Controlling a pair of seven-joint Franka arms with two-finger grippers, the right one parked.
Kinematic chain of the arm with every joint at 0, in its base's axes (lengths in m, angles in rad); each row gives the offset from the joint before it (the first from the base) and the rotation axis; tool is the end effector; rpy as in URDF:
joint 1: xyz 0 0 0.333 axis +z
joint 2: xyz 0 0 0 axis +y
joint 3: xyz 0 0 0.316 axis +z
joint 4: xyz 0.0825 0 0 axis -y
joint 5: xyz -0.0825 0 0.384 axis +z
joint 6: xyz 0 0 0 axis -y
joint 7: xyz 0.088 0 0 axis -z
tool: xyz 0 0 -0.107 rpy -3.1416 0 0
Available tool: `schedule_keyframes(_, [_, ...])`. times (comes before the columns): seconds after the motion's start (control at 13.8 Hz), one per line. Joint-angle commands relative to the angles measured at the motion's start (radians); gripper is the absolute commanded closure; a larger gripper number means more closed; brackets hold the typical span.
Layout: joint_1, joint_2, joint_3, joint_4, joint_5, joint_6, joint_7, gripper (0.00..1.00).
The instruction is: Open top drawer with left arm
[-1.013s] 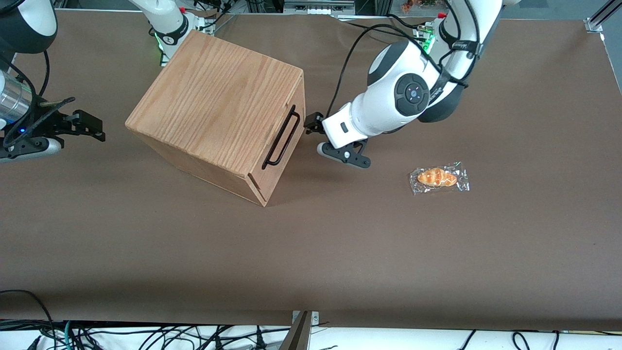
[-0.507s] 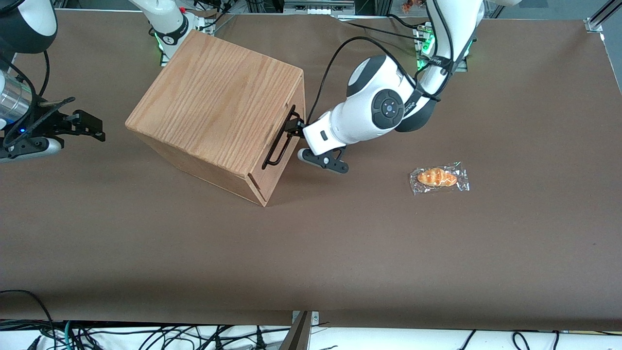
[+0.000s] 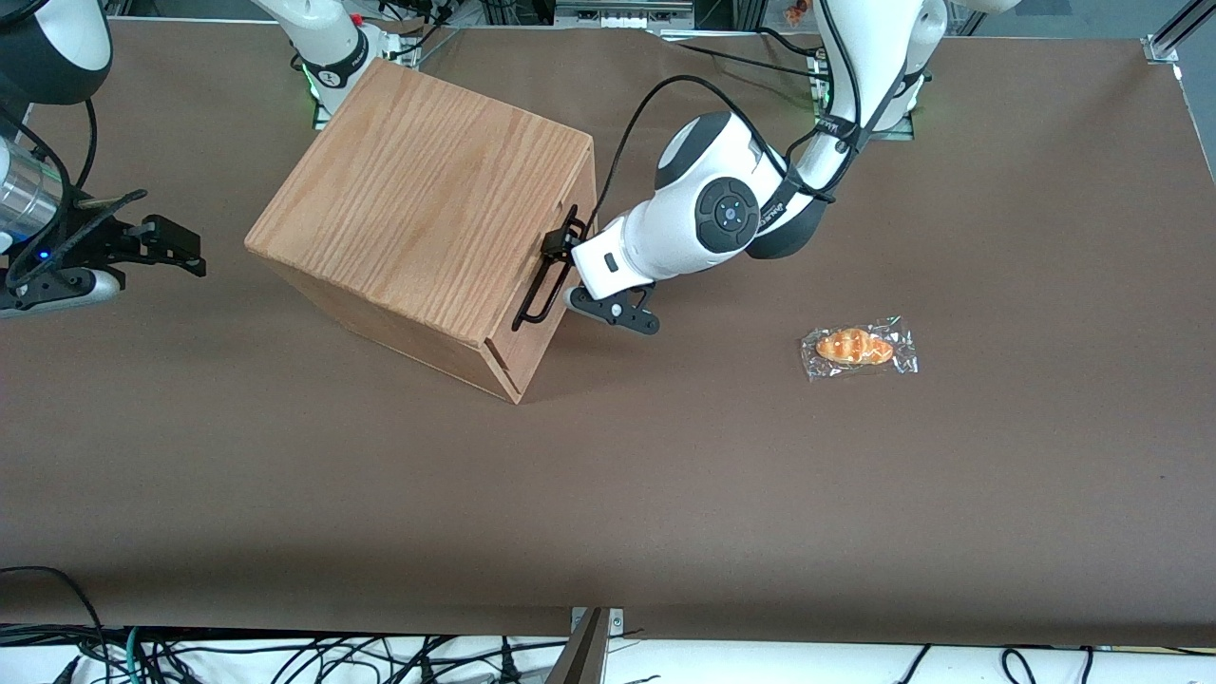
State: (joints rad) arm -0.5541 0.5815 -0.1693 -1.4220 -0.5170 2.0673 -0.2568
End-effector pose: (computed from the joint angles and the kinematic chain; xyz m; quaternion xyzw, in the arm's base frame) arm 0.5409 -0.4802 0.3776 0.9567 -0.0955 -0.0999 0.2561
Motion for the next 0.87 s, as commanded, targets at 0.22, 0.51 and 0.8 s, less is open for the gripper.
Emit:
schedule_keyframes(0.22, [-0.01,0.054,0.019,0.034,-0.009,0.005,-0.001,0.0])
schedule_keyframes(0.51, [-0.007,0.054,0.047,0.032,-0.005,0.004,0.001,0.0])
schedule_keyframes(0.8, [0.022,0.051,0.062,0.032,0.032,-0.001,-0.001,0.0])
